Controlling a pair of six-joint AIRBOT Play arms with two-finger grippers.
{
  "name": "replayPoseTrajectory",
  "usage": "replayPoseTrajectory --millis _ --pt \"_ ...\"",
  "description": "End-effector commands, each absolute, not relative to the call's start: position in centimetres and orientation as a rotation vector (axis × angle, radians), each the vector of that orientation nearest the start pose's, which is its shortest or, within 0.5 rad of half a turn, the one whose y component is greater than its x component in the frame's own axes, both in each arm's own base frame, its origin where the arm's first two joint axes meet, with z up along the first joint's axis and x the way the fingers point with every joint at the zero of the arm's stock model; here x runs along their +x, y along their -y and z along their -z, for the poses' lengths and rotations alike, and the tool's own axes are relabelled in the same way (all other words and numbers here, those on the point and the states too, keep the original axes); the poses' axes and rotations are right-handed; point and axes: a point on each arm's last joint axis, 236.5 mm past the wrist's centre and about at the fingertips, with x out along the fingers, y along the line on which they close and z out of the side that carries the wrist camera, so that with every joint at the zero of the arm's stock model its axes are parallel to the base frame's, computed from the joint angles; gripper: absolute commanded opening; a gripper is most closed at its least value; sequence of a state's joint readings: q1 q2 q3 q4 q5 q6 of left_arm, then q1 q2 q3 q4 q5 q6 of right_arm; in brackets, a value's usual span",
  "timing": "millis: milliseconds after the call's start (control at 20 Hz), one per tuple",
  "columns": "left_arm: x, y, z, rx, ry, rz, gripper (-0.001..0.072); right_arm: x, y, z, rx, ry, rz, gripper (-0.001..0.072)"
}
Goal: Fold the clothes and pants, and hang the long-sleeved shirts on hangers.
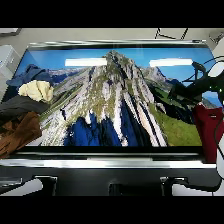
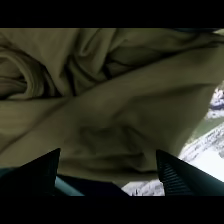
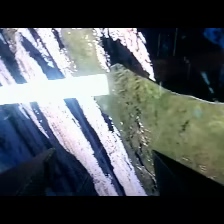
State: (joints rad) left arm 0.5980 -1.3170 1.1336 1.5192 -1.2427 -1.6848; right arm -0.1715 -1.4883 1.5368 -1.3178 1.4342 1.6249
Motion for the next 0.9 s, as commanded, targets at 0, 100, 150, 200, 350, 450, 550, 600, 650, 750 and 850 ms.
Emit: replayPoseTrajectory --millis 0,100,150,200,350,450,550,600,650,750,850 --pt "30.0 -20.4 5.8 -0.629 -1.263 -0.503 0.0720 41.8 -0.2 -5.1 0.459 -1.359 -0.018 0.0679" --pt "30.5 -20.5 7.1 -0.595 -1.271 -0.461 0.0720 41.6 -0.6 -5.1 0.496 -1.371 -0.009 0.0679" --pt "30.9 -20.5 7.5 -0.587 -1.269 -0.449 0.0720 41.4 -0.7 -5.1 0.509 -1.383 -0.003 0.0679" --pt "31.0 -20.7 7.9 -0.572 -1.268 -0.441 0.0720 41.0 -0.7 -5.1 0.517 -1.398 0.003 0.0679" --pt "31.3 -21.0 8.9 -0.528 -1.281 -0.408 0.0720 39.7 -1.0 -4.9 0.521 -1.457 0.003 0.0679" --pt "31.1 -20.5 9.7 -0.530 -1.310 -0.385 0.0720 39.2 -1.1 -4.9 0.521 -1.477 0.001 0.0679" --pt "30.9 -19.4 10.4 -0.538 -1.348 -0.341 0.0718 39.1 -1.1 -4.9 0.533 -1.484 0.011 0.0679" --pt "30.6 -19.0 10.5 -0.545 -1.367 -0.331 0.0554 39.1 -1.1 -4.9 0.542 -1.484 0.020 0.0679" --pt "30.2 -18.5 10.5 -0.552 -1.390 -0.319 0.0228 39.1 -1.1 -4.9 0.544 -1.484 0.022 0.0679" --pt "29.4 -17.4 9.9 -0.562 -1.444 -0.273 0.0021 39.1 -1.1 -4.9 0.544 -1.484 0.022 0.0679" --pt "30.5 -16.8 7.2 -0.588 -1.398 -0.241 0.0020 39.1 -1.1 -4.9 0.543 -1.483 0.022 0.0678"
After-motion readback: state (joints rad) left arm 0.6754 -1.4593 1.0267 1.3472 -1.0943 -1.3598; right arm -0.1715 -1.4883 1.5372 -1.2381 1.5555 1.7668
